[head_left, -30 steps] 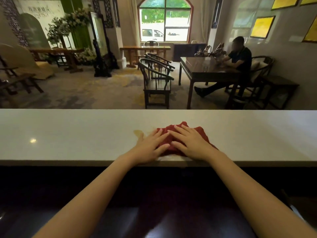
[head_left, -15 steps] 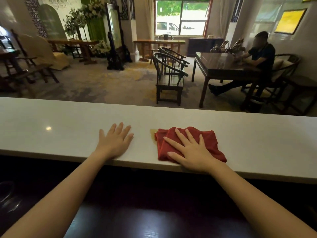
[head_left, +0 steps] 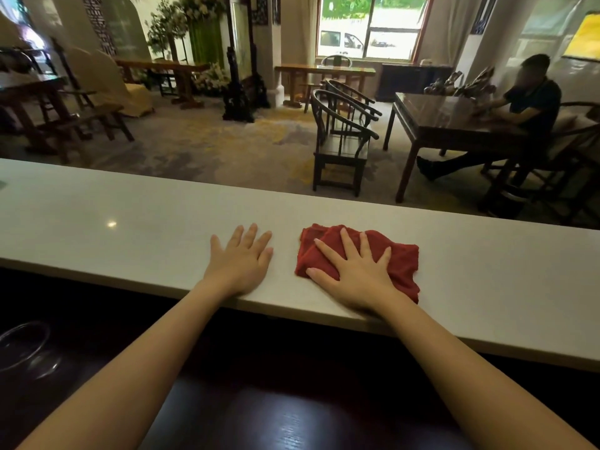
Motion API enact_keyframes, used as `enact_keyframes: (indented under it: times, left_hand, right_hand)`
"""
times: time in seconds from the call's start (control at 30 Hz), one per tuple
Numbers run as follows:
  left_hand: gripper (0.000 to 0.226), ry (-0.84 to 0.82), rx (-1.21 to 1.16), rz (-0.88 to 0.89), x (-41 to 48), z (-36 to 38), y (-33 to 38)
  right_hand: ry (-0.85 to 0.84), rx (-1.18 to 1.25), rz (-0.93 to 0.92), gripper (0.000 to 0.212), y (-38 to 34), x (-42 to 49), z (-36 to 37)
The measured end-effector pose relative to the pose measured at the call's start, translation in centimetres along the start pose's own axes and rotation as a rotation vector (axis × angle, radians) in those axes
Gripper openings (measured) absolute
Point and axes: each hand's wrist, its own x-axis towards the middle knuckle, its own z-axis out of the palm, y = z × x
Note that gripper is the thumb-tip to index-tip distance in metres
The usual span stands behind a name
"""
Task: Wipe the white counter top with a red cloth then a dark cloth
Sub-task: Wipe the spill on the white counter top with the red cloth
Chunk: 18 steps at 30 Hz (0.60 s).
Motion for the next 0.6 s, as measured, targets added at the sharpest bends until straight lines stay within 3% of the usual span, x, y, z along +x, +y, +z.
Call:
enact_keyframes:
  times: [0.6]
  left_hand:
    - [0.053,-0.017,-0.009,0.008,-0.4,-0.4,0.3]
  right_hand:
    - [0.058,0.017,0.221,0.063,-3.7,6.0,-0.7]
